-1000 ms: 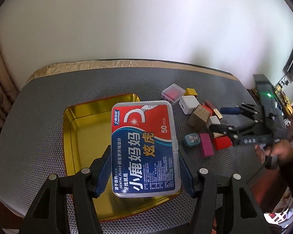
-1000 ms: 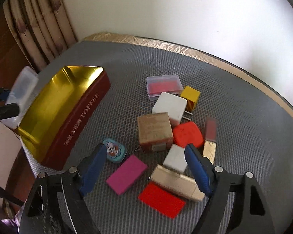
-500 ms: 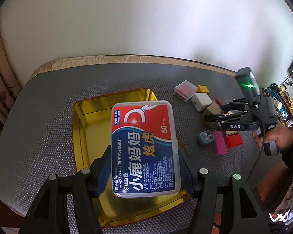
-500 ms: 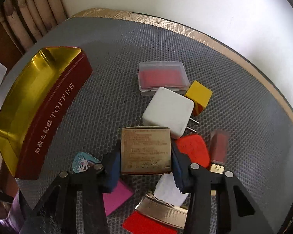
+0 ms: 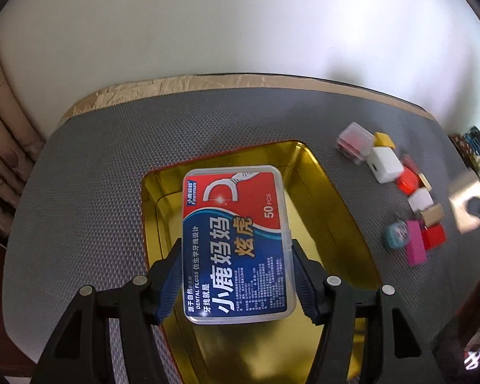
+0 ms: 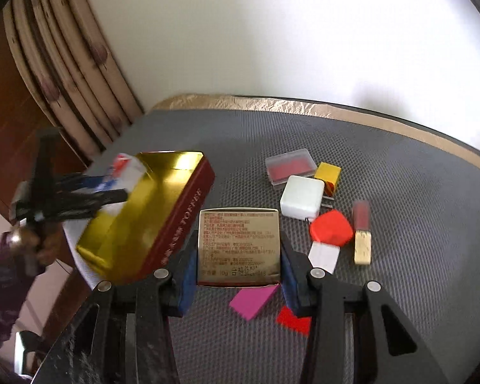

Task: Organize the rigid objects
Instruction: 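Carry the floss box into the tin with the left gripper while the right gripper grasps the tan cardboard cube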

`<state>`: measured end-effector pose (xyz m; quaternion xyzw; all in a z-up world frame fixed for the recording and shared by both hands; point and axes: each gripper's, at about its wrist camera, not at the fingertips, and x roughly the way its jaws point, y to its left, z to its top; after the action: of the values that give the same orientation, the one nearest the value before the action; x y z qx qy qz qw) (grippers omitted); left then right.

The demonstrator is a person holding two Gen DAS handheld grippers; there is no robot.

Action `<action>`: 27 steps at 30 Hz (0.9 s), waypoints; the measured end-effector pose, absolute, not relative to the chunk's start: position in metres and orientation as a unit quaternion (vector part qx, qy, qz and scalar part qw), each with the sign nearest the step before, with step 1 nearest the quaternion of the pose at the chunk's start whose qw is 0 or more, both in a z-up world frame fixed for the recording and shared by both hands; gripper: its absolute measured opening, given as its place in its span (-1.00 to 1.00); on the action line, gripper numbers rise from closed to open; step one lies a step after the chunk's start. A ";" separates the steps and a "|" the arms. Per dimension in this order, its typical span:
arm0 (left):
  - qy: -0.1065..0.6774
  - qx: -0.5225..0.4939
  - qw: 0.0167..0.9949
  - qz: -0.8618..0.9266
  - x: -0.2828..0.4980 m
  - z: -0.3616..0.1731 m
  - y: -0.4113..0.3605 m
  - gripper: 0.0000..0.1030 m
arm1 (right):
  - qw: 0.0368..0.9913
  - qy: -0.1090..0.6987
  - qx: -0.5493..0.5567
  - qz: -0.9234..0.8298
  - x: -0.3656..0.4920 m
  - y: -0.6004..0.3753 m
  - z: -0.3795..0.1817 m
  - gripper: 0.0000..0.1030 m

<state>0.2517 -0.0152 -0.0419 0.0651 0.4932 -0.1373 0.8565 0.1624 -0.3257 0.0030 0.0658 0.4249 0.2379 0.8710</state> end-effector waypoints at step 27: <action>0.464 0.096 0.877 -0.076 0.277 -0.051 -0.014 0.23 | 0.864 0.411 0.078 0.280 0.155 -0.287 0.022 -0.20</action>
<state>0.2772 -0.0136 -0.0511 0.0961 0.4644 -0.0763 0.8771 0.1548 -0.2874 0.0217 0.0781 0.4112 0.2804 0.8638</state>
